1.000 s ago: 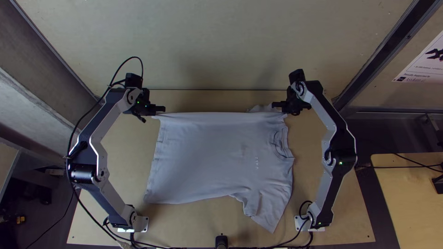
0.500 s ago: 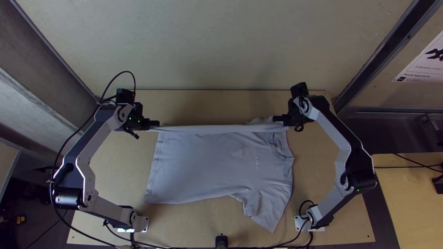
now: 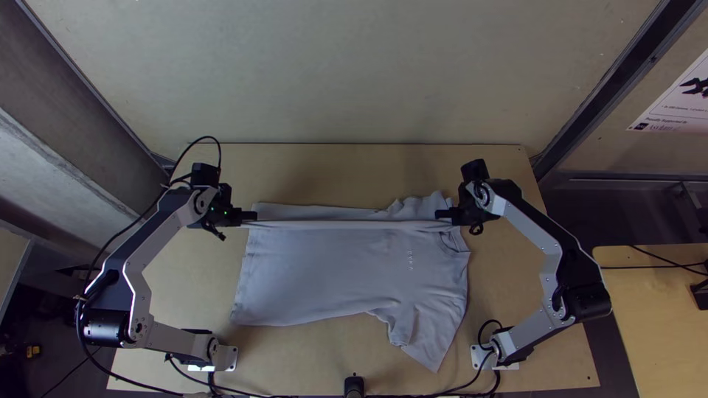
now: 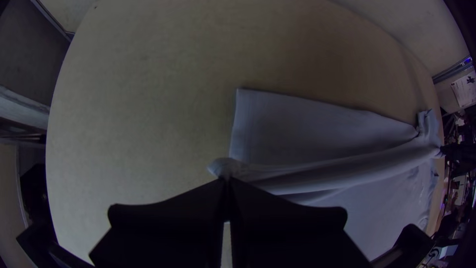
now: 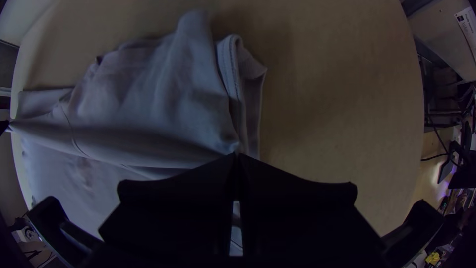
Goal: Fold the t-shirt
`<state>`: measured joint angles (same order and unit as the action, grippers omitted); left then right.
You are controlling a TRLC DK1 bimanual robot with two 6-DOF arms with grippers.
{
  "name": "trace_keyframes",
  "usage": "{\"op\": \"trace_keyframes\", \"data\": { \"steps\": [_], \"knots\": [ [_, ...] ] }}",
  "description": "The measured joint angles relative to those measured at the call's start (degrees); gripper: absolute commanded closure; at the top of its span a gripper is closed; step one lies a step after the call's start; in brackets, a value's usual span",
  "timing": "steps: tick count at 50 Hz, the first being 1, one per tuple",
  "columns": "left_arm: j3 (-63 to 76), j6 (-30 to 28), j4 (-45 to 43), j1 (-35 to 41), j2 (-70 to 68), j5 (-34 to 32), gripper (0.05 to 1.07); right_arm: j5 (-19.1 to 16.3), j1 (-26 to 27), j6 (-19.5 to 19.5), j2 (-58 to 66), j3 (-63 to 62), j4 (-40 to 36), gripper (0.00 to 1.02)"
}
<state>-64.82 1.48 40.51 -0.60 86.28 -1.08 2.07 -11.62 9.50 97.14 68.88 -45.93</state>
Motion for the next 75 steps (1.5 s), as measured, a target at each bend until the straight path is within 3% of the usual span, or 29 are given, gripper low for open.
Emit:
{"op": "trace_keyframes", "data": {
  "steps": [18, 20, 22, 24, 26, 31, 33, 51, 67, 75],
  "knots": [
    [2.5, 1.6, -5.1, 1.3, 3.5, 0.1, 1.03, 0.0, 0.2, 0.5, 0.0, -5.5, 4.8, 1.00],
    [2.5, 1.7, -5.6, 1.5, 4.1, 0.1, 0.90, 0.0, 0.4, 0.5, 0.0, -5.6, 5.0, 1.00],
    [2.5, 2.0, -6.1, 1.7, 4.6, 0.2, 0.70, 0.1, 0.6, 0.5, 0.1, -5.6, 5.2, 0.98],
    [2.5, 2.3, -6.4, 1.9, 4.9, 0.2, 0.53, 0.1, 1.0, 0.5, 0.2, -5.6, 5.5, 0.89],
    [2.5, 2.6, -6.6, 2.0, 5.0, 0.2, 0.46, 0.1, 1.3, 0.5, 0.3, -5.6, 5.7, 0.78],
    [2.5, 3.1, -6.6, 2.0, 5.0, 0.3, 0.17, 0.9, 1.9, 0.8, 0.5, -5.6, 5.7, 0.25],
    [2.5, 3.1, -6.6, 2.0, 4.9, 0.3, 0.10, 1.2, 2.3, 0.9, 0.5, -5.6, 5.6, 0.04],
    [-2.8, 2.7, -2.4, -3.2, -1.2, -5.8, 0.10, 2.0, 4.2, 1.5, -7.5, -4.7, 0.2, 0.03],
    [-8.1, -1.2, 7.8, -5.9, -5.3, -9.0, 0.10, 2.9, 5.8, 5.5, -19.8, 1.4, -7.5, 0.03],
    [-8.2, -2.4, 14.2, -5.9, -9.4, -9.0, 0.10, 3.1, 4.5, 7.6, -22.6, 4.7, -17.9, 0.03]
  ]
}}
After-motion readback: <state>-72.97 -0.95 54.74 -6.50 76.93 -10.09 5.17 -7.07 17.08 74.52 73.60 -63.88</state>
